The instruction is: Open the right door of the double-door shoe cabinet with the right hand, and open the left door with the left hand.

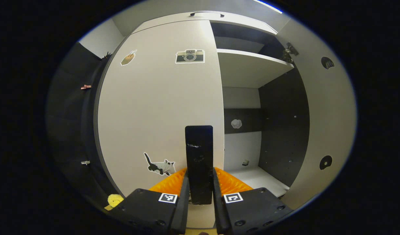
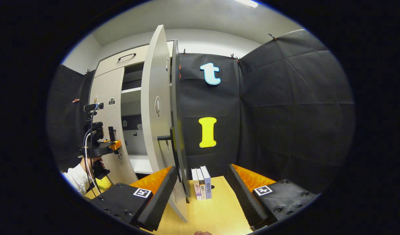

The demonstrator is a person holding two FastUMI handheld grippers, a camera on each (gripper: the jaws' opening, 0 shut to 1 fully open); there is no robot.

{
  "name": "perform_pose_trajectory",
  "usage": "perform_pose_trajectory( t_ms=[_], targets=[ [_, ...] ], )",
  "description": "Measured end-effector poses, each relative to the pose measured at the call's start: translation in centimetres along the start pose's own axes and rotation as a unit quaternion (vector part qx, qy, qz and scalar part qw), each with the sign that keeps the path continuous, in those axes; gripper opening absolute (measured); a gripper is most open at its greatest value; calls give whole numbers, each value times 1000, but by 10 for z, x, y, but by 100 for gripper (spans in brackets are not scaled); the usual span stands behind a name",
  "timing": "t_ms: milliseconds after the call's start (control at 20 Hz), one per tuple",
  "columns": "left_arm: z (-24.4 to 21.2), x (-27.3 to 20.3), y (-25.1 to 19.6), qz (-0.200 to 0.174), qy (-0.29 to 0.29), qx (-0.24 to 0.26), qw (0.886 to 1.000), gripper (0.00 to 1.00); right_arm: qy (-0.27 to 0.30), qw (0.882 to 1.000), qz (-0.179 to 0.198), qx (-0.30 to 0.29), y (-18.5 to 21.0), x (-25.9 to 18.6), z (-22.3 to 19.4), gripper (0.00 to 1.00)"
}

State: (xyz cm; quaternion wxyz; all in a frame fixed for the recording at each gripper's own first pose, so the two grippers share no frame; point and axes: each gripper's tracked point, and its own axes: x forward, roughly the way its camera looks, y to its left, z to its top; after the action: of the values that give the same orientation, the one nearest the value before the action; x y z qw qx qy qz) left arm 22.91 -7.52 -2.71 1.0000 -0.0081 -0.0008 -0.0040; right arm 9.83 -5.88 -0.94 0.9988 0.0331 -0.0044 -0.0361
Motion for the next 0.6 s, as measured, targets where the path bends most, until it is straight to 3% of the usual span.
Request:
perform_pose_trajectory(
  t_ms=[300, 450, 600],
  targets=[
    [-10, 1, -1, -14, 25, -1, 1000, 36, 2, 1000, 9, -6, 3, 1, 1, 98],
    [-10, 0, -1, -21, 32, -22, 999, 26, -1, 1000, 18, -12, 9, 0, 2, 98],
    [-10, -4, 0, -18, 28, -11, 999, 22, 1, 1000, 25, -14, 13, -3, 2, 98]
  ],
)
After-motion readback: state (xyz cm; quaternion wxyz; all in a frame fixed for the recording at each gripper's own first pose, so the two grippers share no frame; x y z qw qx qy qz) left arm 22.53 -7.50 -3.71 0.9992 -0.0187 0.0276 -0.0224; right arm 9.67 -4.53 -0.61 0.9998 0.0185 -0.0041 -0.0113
